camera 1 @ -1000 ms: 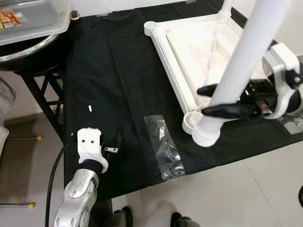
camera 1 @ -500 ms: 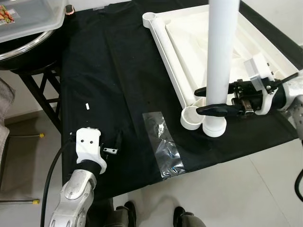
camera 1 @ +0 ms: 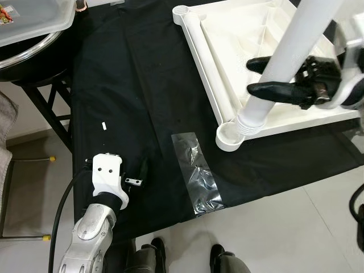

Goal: Building children table

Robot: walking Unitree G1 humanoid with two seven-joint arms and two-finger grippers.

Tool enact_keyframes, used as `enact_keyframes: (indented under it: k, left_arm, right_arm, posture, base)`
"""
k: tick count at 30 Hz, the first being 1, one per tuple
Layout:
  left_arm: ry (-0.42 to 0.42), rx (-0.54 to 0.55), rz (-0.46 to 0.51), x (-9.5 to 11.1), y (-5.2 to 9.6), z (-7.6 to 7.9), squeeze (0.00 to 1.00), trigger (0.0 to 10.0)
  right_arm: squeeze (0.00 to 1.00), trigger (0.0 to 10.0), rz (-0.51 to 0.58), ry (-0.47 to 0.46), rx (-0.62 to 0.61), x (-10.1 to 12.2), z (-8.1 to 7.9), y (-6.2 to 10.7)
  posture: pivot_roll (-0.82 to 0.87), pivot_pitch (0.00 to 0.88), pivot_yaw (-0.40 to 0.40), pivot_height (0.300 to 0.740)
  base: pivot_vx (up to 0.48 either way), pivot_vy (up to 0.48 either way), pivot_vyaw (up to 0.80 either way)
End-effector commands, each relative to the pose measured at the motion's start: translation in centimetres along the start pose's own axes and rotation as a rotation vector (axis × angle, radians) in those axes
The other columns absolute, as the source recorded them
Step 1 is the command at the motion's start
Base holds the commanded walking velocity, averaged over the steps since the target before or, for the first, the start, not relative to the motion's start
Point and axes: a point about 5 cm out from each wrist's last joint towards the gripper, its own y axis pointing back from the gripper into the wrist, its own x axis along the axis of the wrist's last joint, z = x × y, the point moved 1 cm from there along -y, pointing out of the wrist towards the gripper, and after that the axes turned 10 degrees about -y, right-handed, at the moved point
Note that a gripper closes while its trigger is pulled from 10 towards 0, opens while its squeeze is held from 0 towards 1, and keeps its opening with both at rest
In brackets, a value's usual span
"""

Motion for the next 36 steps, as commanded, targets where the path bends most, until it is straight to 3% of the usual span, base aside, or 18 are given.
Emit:
enact_keyframes:
  k: [1, 17, 30, 36]
  left_arm:
    - [-0.023, 0.002, -0.041, -0.7, 0.6, -0.2, 0.00, 10.0]
    - [-0.021, 0.007, -0.041, -0.5, 0.8, -0.1, 0.00, 10.0]
    - [-0.017, 0.009, -0.041, -0.5, 0.8, -0.1, 0.00, 10.0]
    - [-0.016, 0.012, -0.038, -0.4, 0.8, -0.2, 0.00, 10.0]
  right_arm:
    - [0.00, 10.0, -0.036, 0.026, -0.003, -0.7, 0.1, -0.6]
    - [0.00, 10.0, -0.063, -0.040, 0.057, -3.4, 0.0, -2.7]
    - [0.00, 10.0, -0.106, -0.041, 0.076, -3.6, -0.3, -2.1]
    - [0.00, 10.0, -0.088, -0.038, 0.016, -3.6, 0.5, -1.9]
  posture:
    - [0.08, 0.346, 0.054, 0.740]
    - [0.09, 0.361, 0.045, 0.740]
    - [0.08, 0.369, 0.044, 0.740]
    - [0.08, 0.367, 0.043, 0.740]
  base:
    - [0.000, 0.000, 0.00]
    - [0.000, 0.000, 0.00]
    - [0.000, 0.000, 0.00]
    - [0.000, 0.000, 0.00]
